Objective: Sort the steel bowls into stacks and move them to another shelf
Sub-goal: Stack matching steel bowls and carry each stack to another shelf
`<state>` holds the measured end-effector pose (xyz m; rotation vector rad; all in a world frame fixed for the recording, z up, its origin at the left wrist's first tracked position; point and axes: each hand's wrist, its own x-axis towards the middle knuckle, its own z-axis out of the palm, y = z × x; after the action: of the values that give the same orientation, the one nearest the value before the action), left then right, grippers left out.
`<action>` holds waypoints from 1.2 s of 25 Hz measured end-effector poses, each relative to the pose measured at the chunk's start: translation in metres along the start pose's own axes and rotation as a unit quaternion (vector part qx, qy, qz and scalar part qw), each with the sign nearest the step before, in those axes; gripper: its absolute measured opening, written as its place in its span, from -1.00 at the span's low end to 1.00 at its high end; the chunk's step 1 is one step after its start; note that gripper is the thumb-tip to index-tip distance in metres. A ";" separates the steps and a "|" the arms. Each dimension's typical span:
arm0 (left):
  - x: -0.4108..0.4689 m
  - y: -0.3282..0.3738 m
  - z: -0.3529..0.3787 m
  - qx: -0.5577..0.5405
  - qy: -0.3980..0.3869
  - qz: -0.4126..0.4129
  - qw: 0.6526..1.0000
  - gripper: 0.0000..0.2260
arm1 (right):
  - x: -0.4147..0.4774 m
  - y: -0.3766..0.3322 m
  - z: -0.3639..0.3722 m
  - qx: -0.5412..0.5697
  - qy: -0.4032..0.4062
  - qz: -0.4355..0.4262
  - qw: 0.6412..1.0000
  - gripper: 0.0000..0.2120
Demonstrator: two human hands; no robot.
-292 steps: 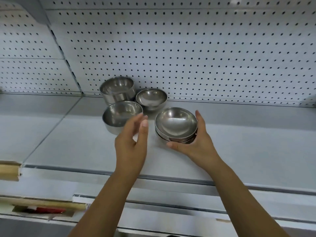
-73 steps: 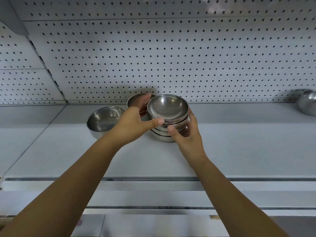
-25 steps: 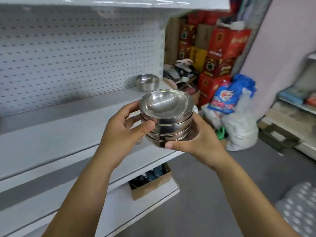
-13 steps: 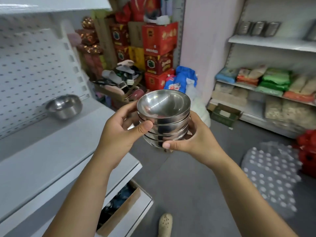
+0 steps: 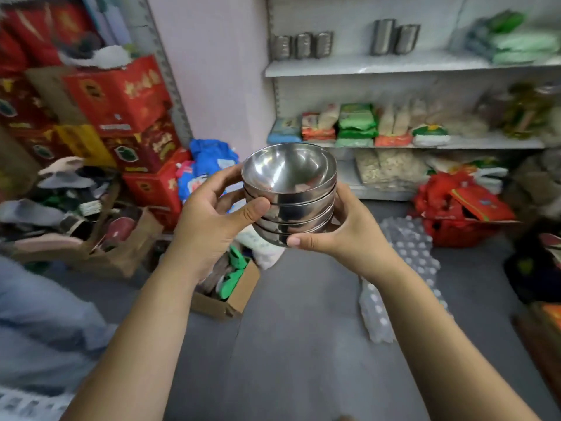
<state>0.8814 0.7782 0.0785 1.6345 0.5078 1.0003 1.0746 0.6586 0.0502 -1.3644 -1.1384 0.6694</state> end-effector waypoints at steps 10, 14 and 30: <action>0.199 -0.079 0.093 0.006 -0.059 -0.009 0.998 -0.37 | 0.151 0.059 -0.126 -0.007 0.043 0.002 0.999 -0.14; 0.280 -0.086 0.113 0.002 -0.023 -0.004 1.000 -0.35 | 0.242 0.066 -0.170 0.004 0.005 -0.011 1.000 -0.20; 0.589 -0.206 0.101 0.029 -0.004 -0.031 0.999 -0.33 | 0.560 0.168 -0.221 -0.020 0.024 -0.011 0.999 -0.14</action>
<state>1.3233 1.2298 0.0859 1.6635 0.5834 0.9394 1.5156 1.1018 0.0546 -1.3916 -1.1316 0.5972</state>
